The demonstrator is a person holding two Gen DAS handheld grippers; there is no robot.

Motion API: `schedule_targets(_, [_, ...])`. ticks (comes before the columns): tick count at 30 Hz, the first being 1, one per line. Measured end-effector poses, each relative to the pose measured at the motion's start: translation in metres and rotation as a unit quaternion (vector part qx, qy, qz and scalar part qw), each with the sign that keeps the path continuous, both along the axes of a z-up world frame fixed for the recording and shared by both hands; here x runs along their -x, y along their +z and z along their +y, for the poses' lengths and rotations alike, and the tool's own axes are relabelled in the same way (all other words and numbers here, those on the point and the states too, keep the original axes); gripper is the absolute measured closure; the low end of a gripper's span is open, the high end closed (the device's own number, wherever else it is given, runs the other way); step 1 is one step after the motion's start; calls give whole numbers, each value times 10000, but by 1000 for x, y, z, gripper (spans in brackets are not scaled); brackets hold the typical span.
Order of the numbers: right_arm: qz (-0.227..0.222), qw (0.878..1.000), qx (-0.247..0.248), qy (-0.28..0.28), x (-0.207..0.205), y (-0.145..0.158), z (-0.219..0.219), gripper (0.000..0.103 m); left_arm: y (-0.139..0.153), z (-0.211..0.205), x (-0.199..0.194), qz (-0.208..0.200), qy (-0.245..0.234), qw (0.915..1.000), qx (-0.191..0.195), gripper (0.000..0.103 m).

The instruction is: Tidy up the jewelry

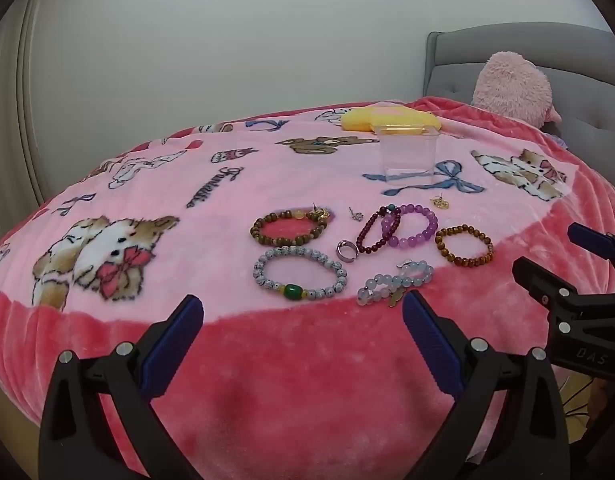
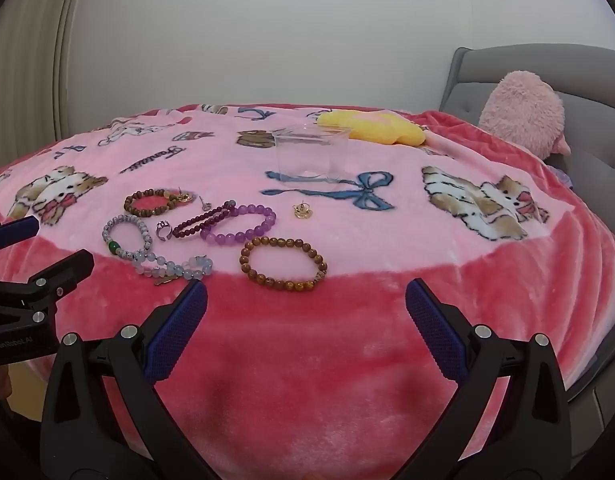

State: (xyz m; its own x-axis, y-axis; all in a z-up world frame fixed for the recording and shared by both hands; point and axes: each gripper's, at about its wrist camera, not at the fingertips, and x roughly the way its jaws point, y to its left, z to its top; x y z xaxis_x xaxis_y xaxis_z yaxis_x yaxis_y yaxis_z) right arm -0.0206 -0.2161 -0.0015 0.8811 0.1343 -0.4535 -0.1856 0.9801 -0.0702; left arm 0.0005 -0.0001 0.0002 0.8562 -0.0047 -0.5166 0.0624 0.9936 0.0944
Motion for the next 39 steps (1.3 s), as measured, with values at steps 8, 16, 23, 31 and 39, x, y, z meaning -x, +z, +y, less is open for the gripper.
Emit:
schedule_targets(8, [38, 10000, -18, 5, -1, -2, -1, 8, 1, 0, 3, -62, -13, 10000, 16, 5])
schedule_targets(16, [16, 10000, -37, -22, 0, 0, -2, 8, 3, 0, 7, -54, -38, 10000, -4, 5])
schedule_targets(23, [10, 10000, -13, -31, 0, 1, -3, 8, -1, 1, 1, -8, -17, 10000, 75, 5])
schedule_targets(31, [-45, 10000, 14, -26, 1, 1, 0, 8, -1, 1, 0, -3, -28, 10000, 61, 5])
schedule_targets(39, [-50, 10000, 13, -24, 1, 1, 0, 8, -2, 0, 1, 13, -29, 10000, 58, 5])
